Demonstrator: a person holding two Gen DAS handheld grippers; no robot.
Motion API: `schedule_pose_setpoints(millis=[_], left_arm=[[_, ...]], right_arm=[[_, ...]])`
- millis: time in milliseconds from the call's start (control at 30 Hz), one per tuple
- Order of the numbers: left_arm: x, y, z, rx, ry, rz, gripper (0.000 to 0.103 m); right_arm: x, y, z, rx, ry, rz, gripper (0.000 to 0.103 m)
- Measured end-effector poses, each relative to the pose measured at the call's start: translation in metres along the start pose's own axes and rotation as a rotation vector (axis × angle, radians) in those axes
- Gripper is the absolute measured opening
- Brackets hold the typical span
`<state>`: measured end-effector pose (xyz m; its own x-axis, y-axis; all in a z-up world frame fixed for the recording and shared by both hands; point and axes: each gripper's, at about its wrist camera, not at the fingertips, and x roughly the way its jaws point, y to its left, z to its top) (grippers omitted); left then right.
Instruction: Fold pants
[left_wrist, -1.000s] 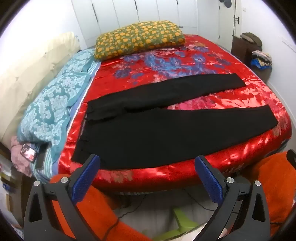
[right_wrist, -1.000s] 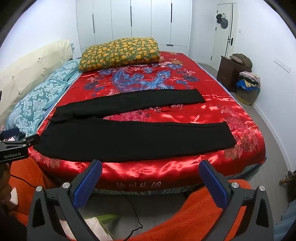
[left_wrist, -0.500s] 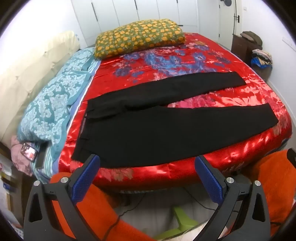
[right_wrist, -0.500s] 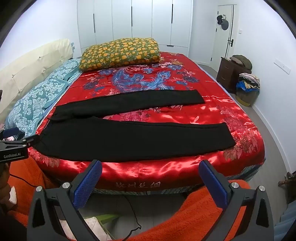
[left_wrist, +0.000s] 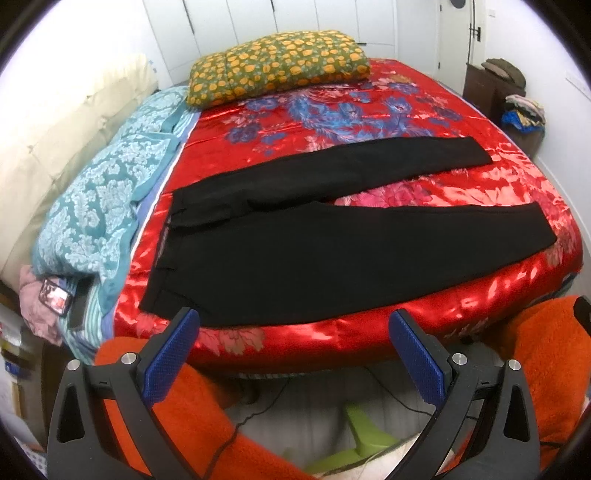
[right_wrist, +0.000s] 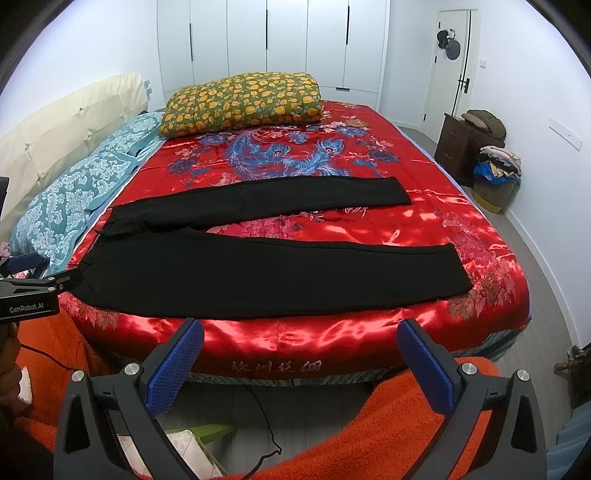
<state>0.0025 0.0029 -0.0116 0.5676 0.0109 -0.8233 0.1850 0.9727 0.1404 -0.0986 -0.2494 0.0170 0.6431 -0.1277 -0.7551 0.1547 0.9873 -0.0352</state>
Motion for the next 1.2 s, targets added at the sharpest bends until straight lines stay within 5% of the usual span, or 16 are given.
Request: schedule_pose_setpoints(millis=[533,867,1200], left_arm=[[0.006,-0.005,-0.001,0.006,0.018,-0.018,0.102],[0.007,-0.005,-0.001,0.009,0.024,-0.042,0.102],[0.010,-0.009,-0.002,0.020,0.042,-0.073,0.102]], right_arm=[[0.001,0.000,-0.002,-0.001,-0.003,0.007,0.103],[-0.010,0.010,0.001,-0.034,-0.086,0.100,0.103],[-0.004,0.014,0.000,-0.040,-0.059,0.147,0.103]])
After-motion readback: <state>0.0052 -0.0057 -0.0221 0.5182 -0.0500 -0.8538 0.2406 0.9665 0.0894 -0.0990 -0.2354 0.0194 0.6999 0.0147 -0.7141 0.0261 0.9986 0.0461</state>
